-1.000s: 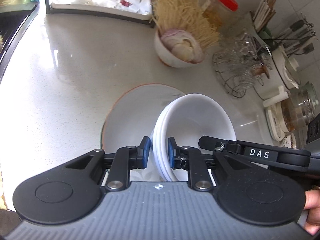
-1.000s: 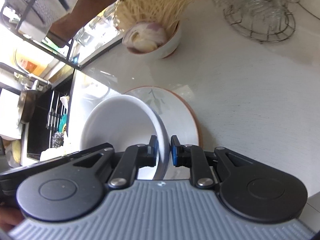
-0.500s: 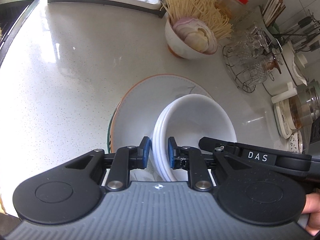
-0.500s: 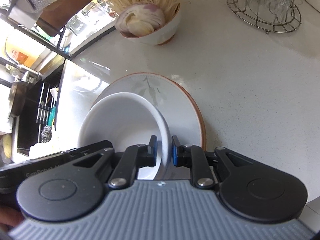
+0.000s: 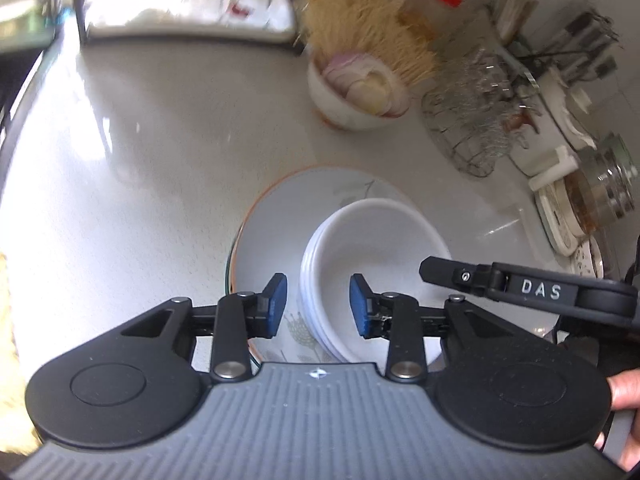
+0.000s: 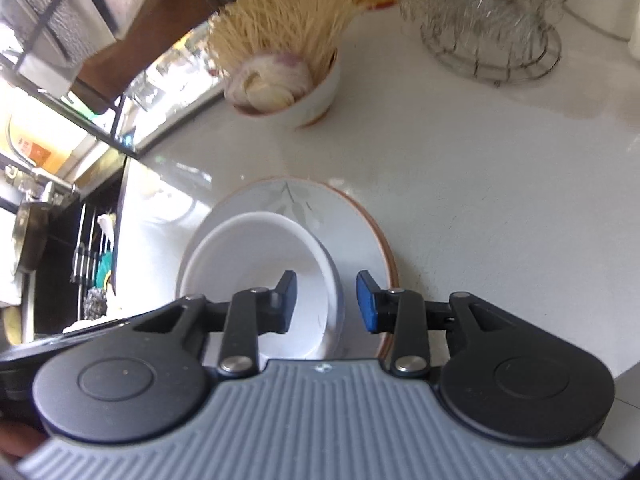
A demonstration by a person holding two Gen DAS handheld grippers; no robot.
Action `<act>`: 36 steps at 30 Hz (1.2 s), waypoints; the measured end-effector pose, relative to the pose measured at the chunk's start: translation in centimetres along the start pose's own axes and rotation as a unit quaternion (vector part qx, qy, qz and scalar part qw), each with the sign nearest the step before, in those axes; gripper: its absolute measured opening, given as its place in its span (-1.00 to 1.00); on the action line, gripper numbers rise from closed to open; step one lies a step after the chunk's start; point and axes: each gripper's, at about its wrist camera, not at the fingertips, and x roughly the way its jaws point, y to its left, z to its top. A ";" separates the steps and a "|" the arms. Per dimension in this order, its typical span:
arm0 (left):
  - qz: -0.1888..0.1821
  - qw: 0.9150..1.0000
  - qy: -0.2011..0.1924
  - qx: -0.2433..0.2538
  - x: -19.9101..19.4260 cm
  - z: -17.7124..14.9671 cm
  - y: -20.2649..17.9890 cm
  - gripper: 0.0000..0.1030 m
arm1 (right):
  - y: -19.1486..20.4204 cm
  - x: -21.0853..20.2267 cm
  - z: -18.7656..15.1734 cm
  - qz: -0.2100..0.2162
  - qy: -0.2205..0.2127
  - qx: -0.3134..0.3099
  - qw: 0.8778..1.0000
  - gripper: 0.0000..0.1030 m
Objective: Organize plates and bowls
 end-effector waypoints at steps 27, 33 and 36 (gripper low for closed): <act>0.015 0.980 -0.179 0.085 -19.0 -2.9 -7.9 -0.24 | 2.8 -17.0 -3.1 0.024 -0.216 -0.067 0.974 -0.29; 0.032 0.976 -0.202 0.081 -21.2 -5.4 -9.3 -0.24 | 2.3 -19.2 -4.9 0.029 -0.230 -0.080 0.970 -0.29; 0.037 0.973 -0.211 0.083 -22.1 -6.5 -9.9 -0.24 | 2.2 -19.8 -6.0 0.033 -0.228 -0.088 0.969 -0.29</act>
